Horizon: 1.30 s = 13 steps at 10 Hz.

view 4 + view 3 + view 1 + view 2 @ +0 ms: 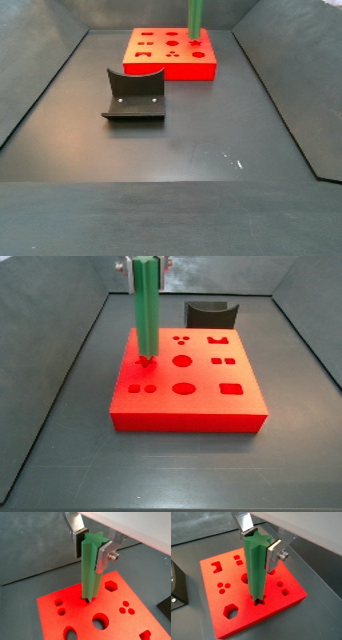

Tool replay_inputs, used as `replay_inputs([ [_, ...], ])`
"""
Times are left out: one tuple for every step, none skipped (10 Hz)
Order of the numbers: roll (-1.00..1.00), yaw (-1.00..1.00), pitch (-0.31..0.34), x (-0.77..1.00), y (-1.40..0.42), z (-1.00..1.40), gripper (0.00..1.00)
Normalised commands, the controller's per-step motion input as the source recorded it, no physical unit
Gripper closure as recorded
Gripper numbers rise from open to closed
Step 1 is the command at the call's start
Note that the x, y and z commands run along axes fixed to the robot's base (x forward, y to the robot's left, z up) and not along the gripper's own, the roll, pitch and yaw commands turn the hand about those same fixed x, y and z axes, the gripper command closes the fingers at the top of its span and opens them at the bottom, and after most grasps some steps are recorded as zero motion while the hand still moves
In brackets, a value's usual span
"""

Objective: Insert the star object.

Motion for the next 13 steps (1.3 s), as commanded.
replay_inputs([
  [-0.05, 0.05, -0.089, -0.07, 0.0, -0.13, 1.0],
  [0.0, 0.07, -0.036, 0.0, -0.04, -0.01, 1.0],
  [0.03, 0.01, -0.004, 0.0, -0.02, -0.02, 1.0],
  [0.03, 0.0, -0.006, -0.04, -0.05, -0.05, 1.0],
  [0.0, -0.03, -0.04, -0.06, -0.1, -0.07, 1.0],
  [0.07, 0.0, -0.033, 0.0, -0.01, -0.13, 1.0],
  [0.09, 0.0, -0.031, 0.0, 0.0, -0.18, 1.0],
  [0.12, 0.05, -0.017, 0.0, 0.03, -0.25, 1.0],
  [0.1, 0.07, -0.013, 0.0, 0.03, -0.22, 1.0],
  [0.06, 0.08, 0.0, 0.07, 0.0, -0.15, 1.0],
  [0.05, 0.09, -0.004, 0.08, 0.0, -0.18, 1.0],
  [0.04, 0.11, 0.0, 0.17, -0.05, -0.12, 1.0],
  [0.03, 0.02, 0.0, 0.07, -0.06, -0.15, 1.0],
])
